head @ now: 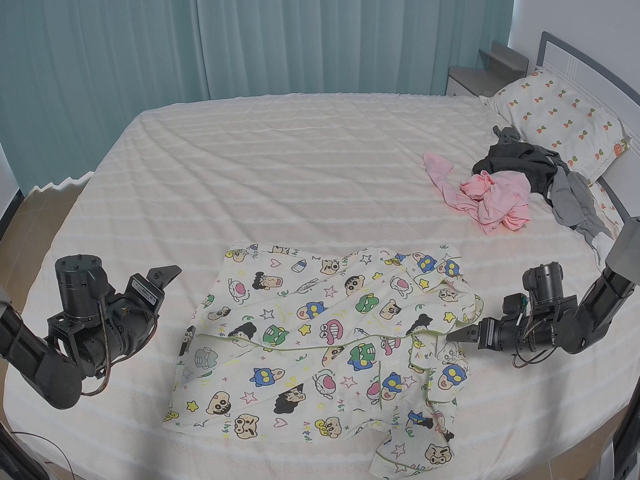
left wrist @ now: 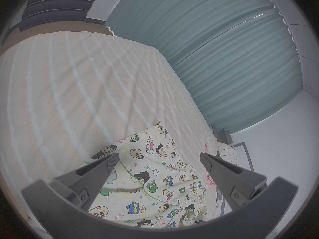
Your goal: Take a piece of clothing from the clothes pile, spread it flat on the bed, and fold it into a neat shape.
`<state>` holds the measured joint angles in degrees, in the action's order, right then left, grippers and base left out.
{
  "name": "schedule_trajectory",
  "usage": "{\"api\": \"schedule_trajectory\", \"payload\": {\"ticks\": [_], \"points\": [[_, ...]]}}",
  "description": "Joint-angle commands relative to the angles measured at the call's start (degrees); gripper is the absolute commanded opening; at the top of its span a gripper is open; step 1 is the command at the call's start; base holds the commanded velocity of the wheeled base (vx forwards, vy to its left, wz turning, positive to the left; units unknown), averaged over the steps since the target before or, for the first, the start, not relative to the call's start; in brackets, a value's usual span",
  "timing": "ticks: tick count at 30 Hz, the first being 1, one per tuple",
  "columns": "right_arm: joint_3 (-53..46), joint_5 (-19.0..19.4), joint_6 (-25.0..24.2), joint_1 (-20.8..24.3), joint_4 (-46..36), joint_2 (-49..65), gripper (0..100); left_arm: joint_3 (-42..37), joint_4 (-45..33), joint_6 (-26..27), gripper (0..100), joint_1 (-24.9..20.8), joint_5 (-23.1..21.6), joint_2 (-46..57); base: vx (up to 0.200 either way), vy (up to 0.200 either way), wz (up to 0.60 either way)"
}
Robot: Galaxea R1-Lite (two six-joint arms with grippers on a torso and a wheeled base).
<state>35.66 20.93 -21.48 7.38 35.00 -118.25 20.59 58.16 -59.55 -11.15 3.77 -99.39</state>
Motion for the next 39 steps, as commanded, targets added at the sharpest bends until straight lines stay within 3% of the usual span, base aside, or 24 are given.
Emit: {"api": "schedule_trajectory", "payload": {"ticks": [1,9,18,20,24,32,39], "points": [[2.1,-0.2,-0.1,-1.8,-0.3,-4.4,100,0.0,0.0,0.0,100,0.0,0.0,-0.3,0.0,0.0,0.0],[-0.1,-0.5,0.2,-5.4,-0.4,-3.2,100,0.0,0.0,0.0,100,0.0,0.0,-1.2,0.0,0.0,0.0],[1.9,-3.6,1.0,-4.9,-0.9,-4.4,100,0.0,0.0,0.0,100,0.0,0.1,-1.5,0.0,0.0,0.0],[7.8,-6.9,1.1,-1.7,-8.7,-5.1,100,0.0,0.0,-0.1,100,0.1,0.0,-1.9,0.0,0.0,0.0],[13.8,-8.5,1.2,1.8,-17.9,-5.1,100,0.1,0.1,-0.2,100,0.3,0.2,-2.9,0.0,0.0,0.0],[19.8,-11.4,1.2,8.1,-22.8,-7.3,100,0.1,0.1,-0.3,100,0.4,0.3,-2.7,0.0,0.0,0.0],[21.3,-11.6,0.5,8.4,-24.3,-9.0,100,0.1,0.1,-0.3,100,0.8,0.3,-2.7,0.0,0.0,0.0]]}}
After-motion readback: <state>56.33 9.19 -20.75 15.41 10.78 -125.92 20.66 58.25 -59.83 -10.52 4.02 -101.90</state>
